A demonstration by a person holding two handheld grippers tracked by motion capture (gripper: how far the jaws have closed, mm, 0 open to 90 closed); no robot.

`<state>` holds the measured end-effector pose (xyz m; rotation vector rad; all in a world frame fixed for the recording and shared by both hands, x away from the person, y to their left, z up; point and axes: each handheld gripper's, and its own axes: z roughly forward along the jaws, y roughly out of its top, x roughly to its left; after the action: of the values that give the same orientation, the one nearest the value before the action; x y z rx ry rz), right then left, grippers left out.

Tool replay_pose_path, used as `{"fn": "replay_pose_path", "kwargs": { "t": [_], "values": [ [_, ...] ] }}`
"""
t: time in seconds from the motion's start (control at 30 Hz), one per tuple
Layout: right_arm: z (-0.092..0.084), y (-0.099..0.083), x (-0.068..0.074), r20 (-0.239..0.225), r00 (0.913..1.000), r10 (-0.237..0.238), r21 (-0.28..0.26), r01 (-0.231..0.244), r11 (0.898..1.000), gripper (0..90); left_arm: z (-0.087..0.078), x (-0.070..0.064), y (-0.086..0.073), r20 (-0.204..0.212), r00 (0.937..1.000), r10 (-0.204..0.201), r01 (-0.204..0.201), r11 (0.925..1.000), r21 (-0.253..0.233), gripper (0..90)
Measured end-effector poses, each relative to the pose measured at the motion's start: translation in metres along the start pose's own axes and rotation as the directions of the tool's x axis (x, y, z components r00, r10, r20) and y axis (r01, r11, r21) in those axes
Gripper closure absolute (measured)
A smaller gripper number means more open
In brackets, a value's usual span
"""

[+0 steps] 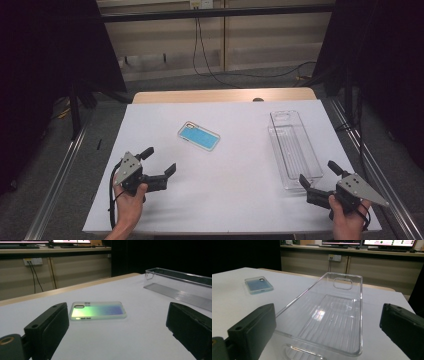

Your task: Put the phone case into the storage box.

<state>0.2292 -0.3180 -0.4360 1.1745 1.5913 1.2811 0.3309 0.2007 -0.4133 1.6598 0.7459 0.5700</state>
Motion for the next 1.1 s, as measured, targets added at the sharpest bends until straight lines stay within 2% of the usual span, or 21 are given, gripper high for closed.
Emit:
{"fn": "replay_pose_path", "kwargs": {
  "t": [0.37,0.43,0.5,0.57,0.7,0.8,0.83,0.9,0.93,0.97,1.03,1.07,1.1],
  "values": [
    [0.001,0.000,0.001,-0.002,1.0000,-0.007,-0.002,0.007,1.000,0.2,0.017,-0.001,0.011,0.034,0.9994,-0.012,0.012,0.9998,-0.016,3.0],
    [0.001,0.001,0.001,-0.003,1.0000,-0.009,-0.003,0.009,1.000,0.2,0.022,-0.001,0.012,0.024,0.9997,0.003,-0.003,0.9999,-0.014,3.0],
    [0.001,0.001,0.001,-0.003,1.0000,-0.008,-0.004,0.008,1.000,0.2,0.027,0.000,0.012,0.043,0.9991,0.003,-0.002,0.9997,-0.025,2.7],
    [0.001,0.001,0.001,-0.003,1.0000,-0.003,-0.004,0.003,1.000,0.2,0.032,0.000,0.012,0.026,0.9995,0.016,-0.016,0.9998,-0.014,2.8],
    [0.001,0.000,0.001,-0.004,1.0000,-0.002,-0.004,0.002,1.000,0.3,0.037,0.004,0.012,0.037,0.9993,-0.009,0.010,0.9999,-0.013,2.7],
    [0.001,0.001,0.000,-0.008,1.0000,-0.003,-0.004,0.003,1.000,0.3,0.044,0.007,0.015,0.064,0.9963,-0.057,0.057,0.9984,0.005,2.3],
    [0.001,0.001,0.000,-0.008,1.0000,-0.003,-0.004,0.003,1.000,0.3,0.044,0.007,0.015,0.064,0.9963,-0.057,0.057,0.9984,0.005,2.3],
    [0.001,0.001,0.001,-0.011,0.9999,-0.005,-0.005,0.005,1.000,0.3,0.047,0.007,0.017,0.062,0.9972,-0.042,0.041,0.9991,0.005,2.4],
    [0.000,0.001,0.001,-0.012,0.9999,-0.004,-0.006,0.004,1.000,0.3,0.051,0.005,0.018,0.059,0.9980,-0.023,0.022,0.9995,0.021,2.4],
    [0.000,0.001,0.001,-0.012,0.9999,-0.004,-0.006,0.004,1.000,0.3,0.051,0.005,0.018,0.059,0.9980,-0.023,0.022,0.9995,0.021,2.5],
    [0.001,0.001,0.000,-0.014,0.9999,-0.006,-0.005,0.006,1.000,0.3,0.054,0.003,0.019,0.051,0.9985,0.019,-0.021,0.9992,0.035,3.6],
    [0.001,0.001,0.000,-0.015,0.9999,-0.006,-0.004,0.006,1.000,0.4,0.056,0.002,0.019,0.048,0.9985,0.027,-0.029,0.9989,0.038,4.9],
    [0.001,0.001,0.000,-0.016,0.9999,-0.005,-0.005,0.005,1.000,0.3,0.058,0.002,0.019,0.049,0.9987,0.017,-0.019,0.9991,0.039,5.0]
  ]
}}
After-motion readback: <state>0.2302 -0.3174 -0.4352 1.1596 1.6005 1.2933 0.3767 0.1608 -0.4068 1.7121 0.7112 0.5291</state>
